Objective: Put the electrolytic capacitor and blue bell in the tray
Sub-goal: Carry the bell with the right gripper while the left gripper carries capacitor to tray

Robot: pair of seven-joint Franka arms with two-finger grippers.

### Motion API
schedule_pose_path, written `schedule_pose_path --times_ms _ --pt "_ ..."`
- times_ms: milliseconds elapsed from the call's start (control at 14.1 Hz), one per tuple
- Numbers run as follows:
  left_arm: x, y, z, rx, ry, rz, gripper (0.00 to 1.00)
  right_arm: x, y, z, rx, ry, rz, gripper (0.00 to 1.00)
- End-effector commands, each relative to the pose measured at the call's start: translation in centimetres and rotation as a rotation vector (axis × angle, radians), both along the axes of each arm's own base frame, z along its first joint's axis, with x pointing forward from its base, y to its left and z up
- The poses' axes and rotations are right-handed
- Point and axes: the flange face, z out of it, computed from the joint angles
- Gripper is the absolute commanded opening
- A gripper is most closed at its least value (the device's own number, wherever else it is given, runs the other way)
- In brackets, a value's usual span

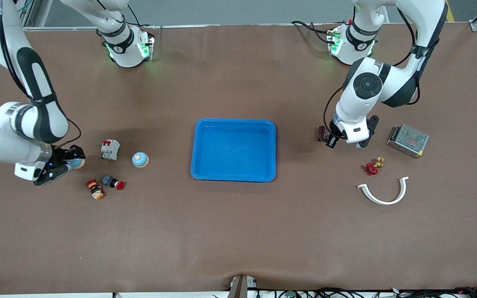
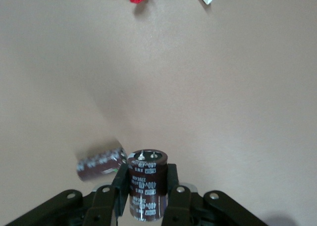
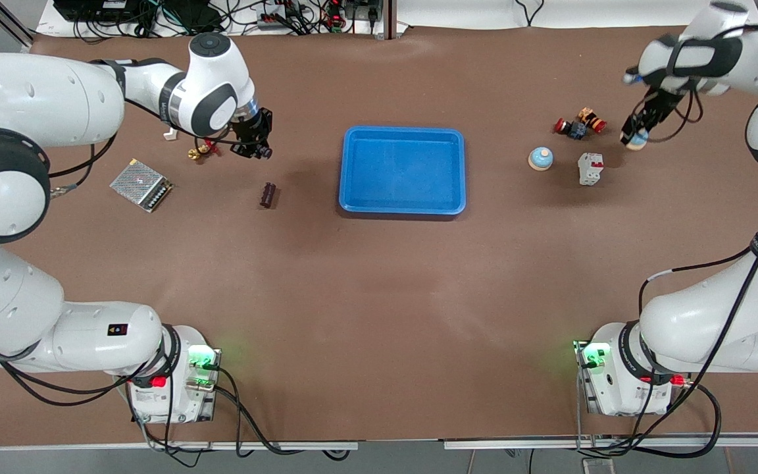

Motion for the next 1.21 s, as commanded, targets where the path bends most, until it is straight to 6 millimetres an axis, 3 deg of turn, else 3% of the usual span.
schedule_pose_path --times_ms 0,71,213,426,638,851,993,1135 --pt "0.2 -3.2 0.3 -0.041 0.012 0.143 0.0 1.5 5.9 8.8 -0.034 0.04 -0.124 0.35" --pt "-0.2 -4.6 0.3 -0.053 0.005 0.187 0.0 1.9 8.4 11.1 -0.054 0.068 -0.186 0.34" --pt "0.2 -5.7 0.7 -0.088 -0.022 0.295 0.0 2.1 15.7 13.8 -0.094 0.091 -0.288 0.34" --pt "0.4 -8.6 0.6 -0.123 -0.019 0.393 0.0 0.2 27.3 14.5 -0.125 0.09 -0.407 0.33" --pt "-1.1 -12.1 0.0 -0.129 -0.006 0.413 0.0 -2.4 35.9 14.0 -0.138 0.088 -0.485 0.33" --pt "-2.9 -14.7 -0.7 -0.13 0.0 0.42 0.0 -5.4 43.3 12.0 -0.127 0.024 -0.562 0.33" --pt "-2.9 -15.6 -0.9 -0.124 -0.015 0.44 0.0 -7.1 46.6 9.6 -0.105 -0.022 -0.596 0.33" --pt "-3.8 -17.8 -1.4 -0.119 -0.02 0.442 0.0 -9.1 49.6 7.3 -0.077 -0.062 -0.604 0.33"
